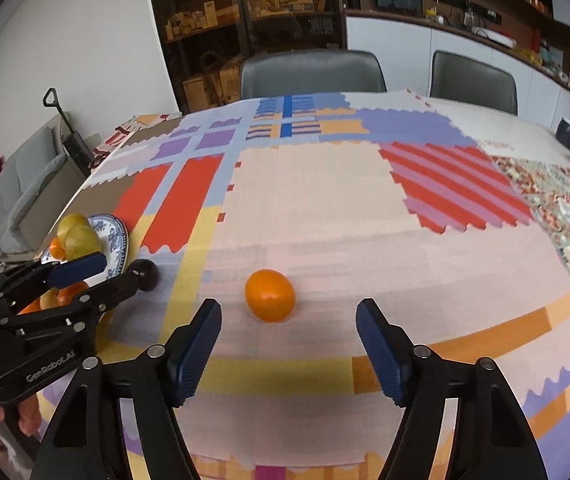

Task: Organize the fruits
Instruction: 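Grasp the dark plum with the left tool while the right tool grasps the orange, then carry the plum and orange over the plate with both tools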

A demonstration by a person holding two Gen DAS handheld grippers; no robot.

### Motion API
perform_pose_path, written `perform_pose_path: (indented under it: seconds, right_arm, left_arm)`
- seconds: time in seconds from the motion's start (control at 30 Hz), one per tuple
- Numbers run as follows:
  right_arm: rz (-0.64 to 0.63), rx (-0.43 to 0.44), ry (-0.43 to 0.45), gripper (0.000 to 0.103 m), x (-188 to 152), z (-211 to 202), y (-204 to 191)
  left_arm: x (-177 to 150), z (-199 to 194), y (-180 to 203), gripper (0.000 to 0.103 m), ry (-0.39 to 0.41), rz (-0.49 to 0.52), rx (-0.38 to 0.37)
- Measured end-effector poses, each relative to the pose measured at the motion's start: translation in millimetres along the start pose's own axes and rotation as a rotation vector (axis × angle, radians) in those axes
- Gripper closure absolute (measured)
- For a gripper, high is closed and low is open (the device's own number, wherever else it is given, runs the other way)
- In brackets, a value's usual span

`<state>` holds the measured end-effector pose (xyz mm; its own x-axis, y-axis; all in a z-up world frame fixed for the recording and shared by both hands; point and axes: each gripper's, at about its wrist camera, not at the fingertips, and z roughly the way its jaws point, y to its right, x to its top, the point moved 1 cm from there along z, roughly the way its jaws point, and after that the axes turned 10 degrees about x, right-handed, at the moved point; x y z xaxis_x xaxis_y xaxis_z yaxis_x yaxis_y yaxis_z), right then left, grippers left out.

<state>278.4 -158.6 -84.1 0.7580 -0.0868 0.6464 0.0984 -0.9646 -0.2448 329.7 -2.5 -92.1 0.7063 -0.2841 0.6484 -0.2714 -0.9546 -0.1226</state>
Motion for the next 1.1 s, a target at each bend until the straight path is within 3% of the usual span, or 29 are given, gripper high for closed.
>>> perform_pose_path:
  seconds: [0.47, 0.77, 1.1]
  right_arm:
    - [0.038, 0.065, -0.041, 0.046, 6.1, 25.5, 5.6]
    - [0.032, 0.101, -0.075, 0.069, 5.6, 38.5, 6.6]
    - [-0.015, 0.131, -0.028, 0.07, 9.6, 14.0, -6.7]
  left_arm:
    - [0.8, 24.8, 8.1, 0.071, -0.069, 0.026, 0.021]
    - [1.8, 25.4, 5.4, 0.073, -0.079, 0.0, 0.013]
    - [2.0, -10.4, 0.9, 0.073, -0.034, -0.042, 0.021]
